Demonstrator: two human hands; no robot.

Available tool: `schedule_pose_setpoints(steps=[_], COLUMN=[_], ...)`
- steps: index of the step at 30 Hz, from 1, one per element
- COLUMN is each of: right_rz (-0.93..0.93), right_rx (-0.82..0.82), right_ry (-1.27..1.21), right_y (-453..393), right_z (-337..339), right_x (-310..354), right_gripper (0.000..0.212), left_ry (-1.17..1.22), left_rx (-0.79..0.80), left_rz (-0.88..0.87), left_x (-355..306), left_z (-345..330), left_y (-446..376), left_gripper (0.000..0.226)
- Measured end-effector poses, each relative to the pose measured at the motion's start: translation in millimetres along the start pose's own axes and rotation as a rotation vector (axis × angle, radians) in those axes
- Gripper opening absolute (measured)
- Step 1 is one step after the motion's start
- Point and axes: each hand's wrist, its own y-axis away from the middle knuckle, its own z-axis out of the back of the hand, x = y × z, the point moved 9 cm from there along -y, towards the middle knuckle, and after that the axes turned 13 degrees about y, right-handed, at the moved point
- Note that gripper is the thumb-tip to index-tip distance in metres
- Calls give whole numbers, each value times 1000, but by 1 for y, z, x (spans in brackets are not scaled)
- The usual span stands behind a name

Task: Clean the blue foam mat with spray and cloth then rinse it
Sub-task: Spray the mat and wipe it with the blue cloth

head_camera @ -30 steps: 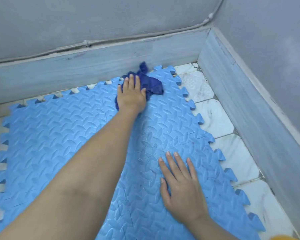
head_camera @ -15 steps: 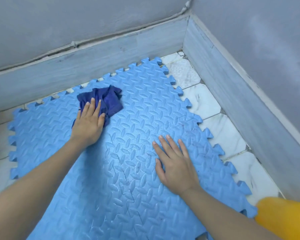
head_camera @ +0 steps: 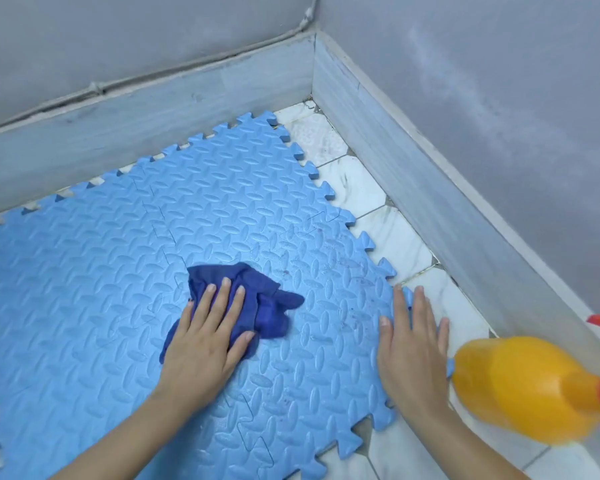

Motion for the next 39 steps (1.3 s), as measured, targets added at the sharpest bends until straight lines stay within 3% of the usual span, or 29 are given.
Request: schedule_pose_setpoints(steps=[6,11,13,20,22,27,30,39], right_rz=[15,21,37,41,44,42,42,59], right_rx=[-24,-62,-85,-81,-93,-96,-99,-64], right_ry=[54,34,39,43,38,32,20,47], right_y=[7,11,8,8,8,10,10,8], right_z=[-9,-9,-8,-9,-9,-9,-8,-12], right_x=[3,2,3,4,3,2,4,3], right_gripper=[57,57,58,57,57,57,57,58], left_ry=[118,3,-2,67,52,29,-2,85], left_rx=[-109,34,62,28,13,108,115,32], left_rz=[170,-307,-359,-84,-77,-283,-233,-27], left_x=[-26,-118,-125,-110,-115,-127,-99,-90], left_z=[14,-19,-22,1,-2,-22,-25,-7], left_y=[-132,-77,-74,-202,-195,-79,-30,-145], left_gripper=[62,61,59,56,57,58,57,59])
